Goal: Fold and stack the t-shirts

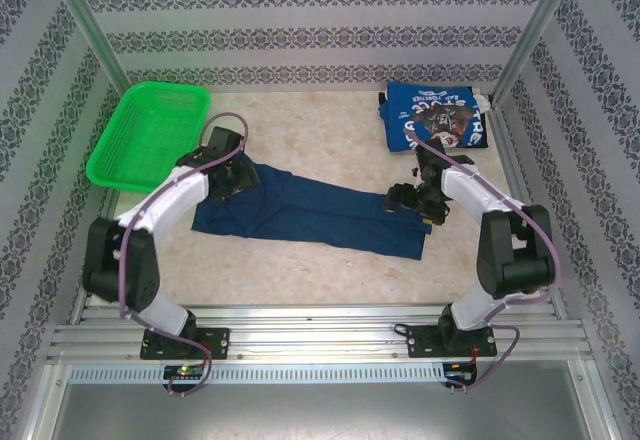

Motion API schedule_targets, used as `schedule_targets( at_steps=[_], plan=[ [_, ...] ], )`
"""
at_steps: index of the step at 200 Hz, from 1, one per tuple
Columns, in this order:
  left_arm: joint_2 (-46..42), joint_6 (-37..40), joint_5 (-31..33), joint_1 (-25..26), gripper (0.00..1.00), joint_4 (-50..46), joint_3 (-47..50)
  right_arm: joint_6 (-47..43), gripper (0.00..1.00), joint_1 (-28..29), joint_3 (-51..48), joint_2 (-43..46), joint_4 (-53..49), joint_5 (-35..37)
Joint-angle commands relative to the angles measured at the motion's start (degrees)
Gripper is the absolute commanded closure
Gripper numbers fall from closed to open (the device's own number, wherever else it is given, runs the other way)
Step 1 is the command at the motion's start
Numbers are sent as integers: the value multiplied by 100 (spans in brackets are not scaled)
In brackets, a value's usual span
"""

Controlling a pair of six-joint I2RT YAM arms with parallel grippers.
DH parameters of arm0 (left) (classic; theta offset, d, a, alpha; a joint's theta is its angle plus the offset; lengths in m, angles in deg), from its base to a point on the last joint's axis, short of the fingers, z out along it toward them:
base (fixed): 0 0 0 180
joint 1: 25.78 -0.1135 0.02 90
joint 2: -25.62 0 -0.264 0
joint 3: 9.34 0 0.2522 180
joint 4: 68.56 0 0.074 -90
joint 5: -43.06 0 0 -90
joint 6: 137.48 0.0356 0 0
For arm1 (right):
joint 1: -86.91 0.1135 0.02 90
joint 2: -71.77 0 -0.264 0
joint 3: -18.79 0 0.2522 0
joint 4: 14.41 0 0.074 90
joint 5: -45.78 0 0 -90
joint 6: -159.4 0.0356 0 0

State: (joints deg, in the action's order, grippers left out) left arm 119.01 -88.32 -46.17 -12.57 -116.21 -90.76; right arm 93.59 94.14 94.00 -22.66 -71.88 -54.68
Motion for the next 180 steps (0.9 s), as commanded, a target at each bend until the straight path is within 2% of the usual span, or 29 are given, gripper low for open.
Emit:
schedule_targets(
  at_steps=[1,29,45,71,93,111,136,161,180],
  plan=[
    [784,-146,430,-240,30,-306,-388,408,9,-15,124,-382,-79,101],
    [1657,-31,489,-383,38,-251,-955,686,16,150,220,-857,-109,278],
    [2202,38,379,-437,49,-263,-1372,871,29,117,151,-1020,-69,278],
    [2924,194,237,-432,54,-272,-2034,1004,48,258,39,-874,-188,218],
    [3558,409,239,-434,54,-499,-2851,1234,46,468,-333,-616,-263,108],
    [4109,544,177,-427,55,-757,-3728,1483,44,929,-585,-394,-288,60],
    [4850,643,-52,-431,53,-882,-4976,2209,44,1562,-1056,-140,98,-547],
    [6152,808,-646,-375,50,-1409,-7123,2971,40,2340,-1321,-130,643,-1219],
    [7019,701,-1063,-328,43,-1609,-8859,3400,34,3041,-1081,-221,873,-1721]
  ],
)
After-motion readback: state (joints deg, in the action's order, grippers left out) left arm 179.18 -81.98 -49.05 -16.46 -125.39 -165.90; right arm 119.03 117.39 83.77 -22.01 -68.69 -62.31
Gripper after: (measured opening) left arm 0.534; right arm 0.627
